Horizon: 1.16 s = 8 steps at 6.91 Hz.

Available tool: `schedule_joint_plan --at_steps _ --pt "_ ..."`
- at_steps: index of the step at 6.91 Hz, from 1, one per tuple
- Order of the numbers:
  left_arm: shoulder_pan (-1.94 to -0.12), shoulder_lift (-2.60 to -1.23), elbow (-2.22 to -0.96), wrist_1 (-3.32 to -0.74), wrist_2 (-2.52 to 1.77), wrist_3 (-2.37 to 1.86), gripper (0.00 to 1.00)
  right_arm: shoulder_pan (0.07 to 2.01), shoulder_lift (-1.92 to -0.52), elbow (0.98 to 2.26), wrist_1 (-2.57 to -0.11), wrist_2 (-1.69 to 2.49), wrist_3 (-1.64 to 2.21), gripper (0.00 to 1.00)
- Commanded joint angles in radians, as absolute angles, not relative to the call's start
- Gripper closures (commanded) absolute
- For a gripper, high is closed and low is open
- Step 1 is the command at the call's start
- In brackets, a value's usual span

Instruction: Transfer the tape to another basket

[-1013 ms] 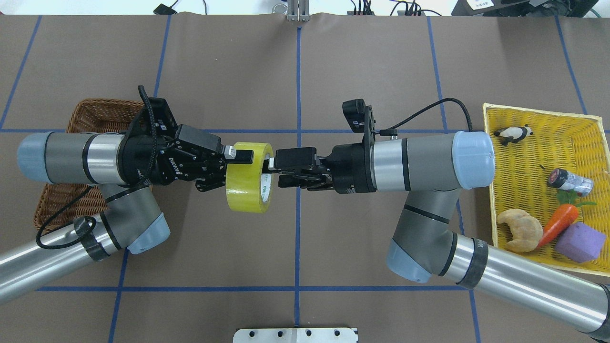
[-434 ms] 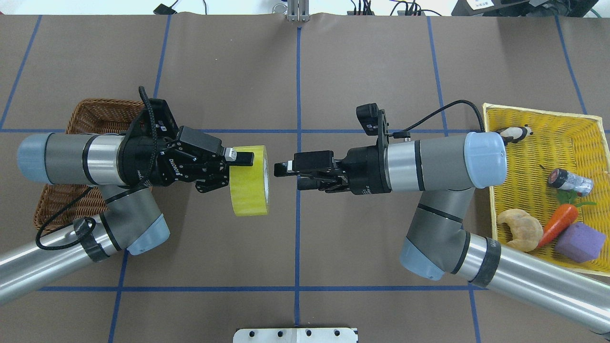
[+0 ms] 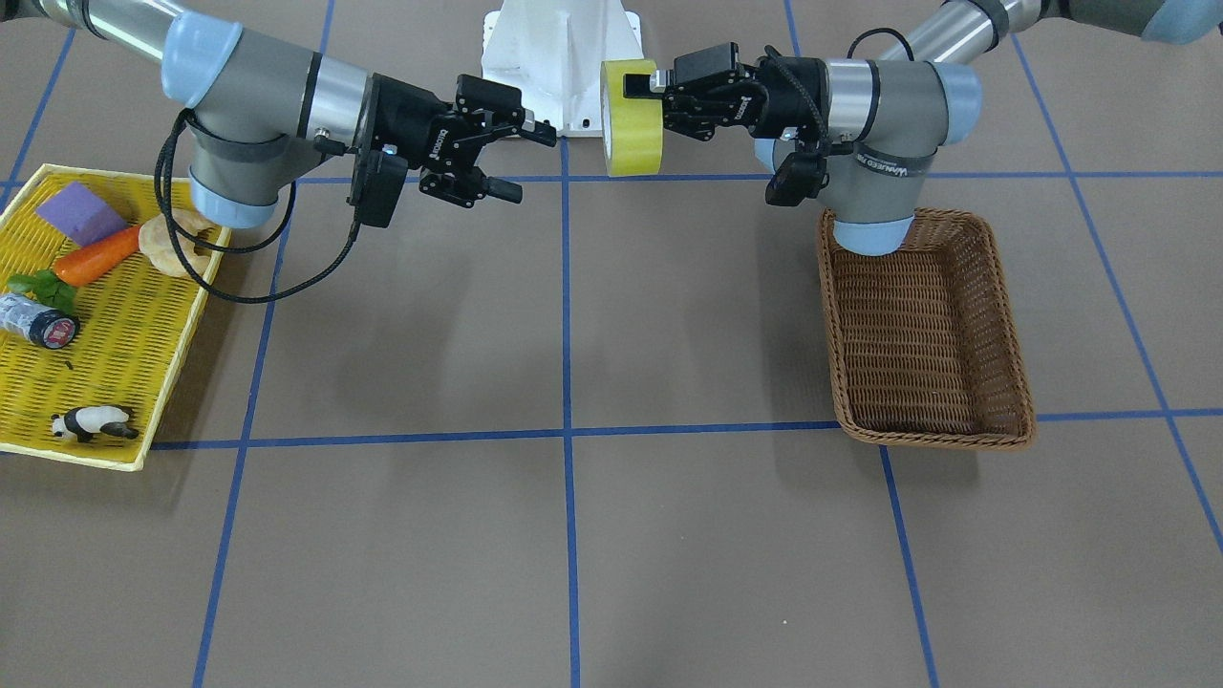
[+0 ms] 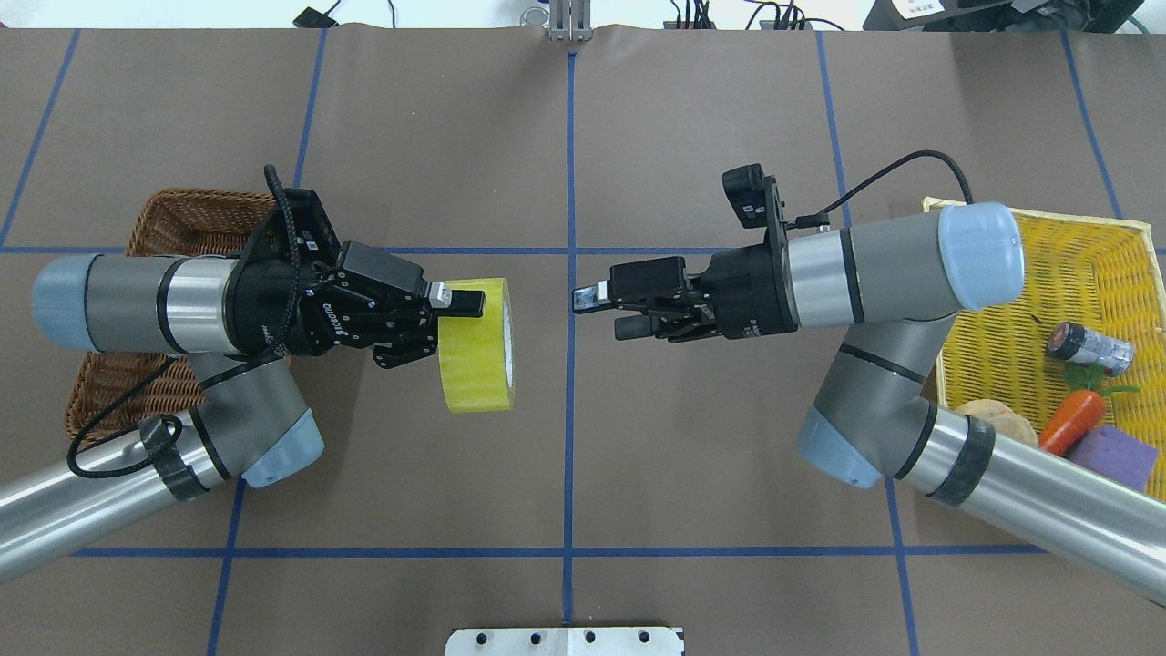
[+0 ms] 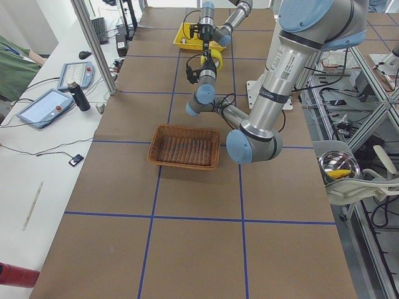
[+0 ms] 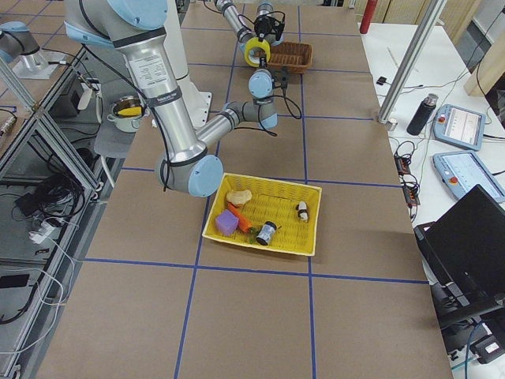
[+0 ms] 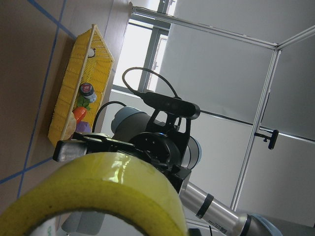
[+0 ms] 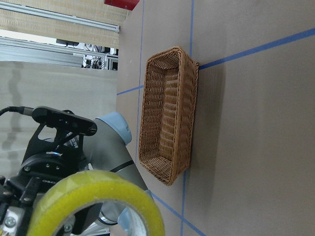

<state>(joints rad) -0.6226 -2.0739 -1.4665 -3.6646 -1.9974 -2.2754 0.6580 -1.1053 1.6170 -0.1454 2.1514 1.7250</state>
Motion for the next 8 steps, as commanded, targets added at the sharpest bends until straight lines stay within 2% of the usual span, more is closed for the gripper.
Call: schedule_joint_plan --at_steps 1,2,4,7,8 --pt "-0.682 -2.072 -1.466 -3.610 -1.982 -2.261 1.00 0.826 -1.111 1.603 -0.194 2.261 1.676 0.00" --pt "-0.752 -2.068 -1.470 -3.529 -1.985 -2.261 1.00 0.885 -1.109 1.609 -0.287 2.293 1.601 0.00" --pt "-0.941 -2.059 -1.576 -3.212 -1.994 -2.217 1.00 1.006 -1.111 1.612 -0.478 2.295 1.449 0.00" --pt "-0.992 -1.958 -1.961 -2.468 -1.915 -1.712 1.00 1.184 -1.132 1.623 -0.714 2.240 1.142 0.00" --pt "-0.992 -1.891 -2.053 -2.344 -1.848 -1.590 1.00 1.207 -1.153 1.628 -0.754 2.167 1.106 0.00"
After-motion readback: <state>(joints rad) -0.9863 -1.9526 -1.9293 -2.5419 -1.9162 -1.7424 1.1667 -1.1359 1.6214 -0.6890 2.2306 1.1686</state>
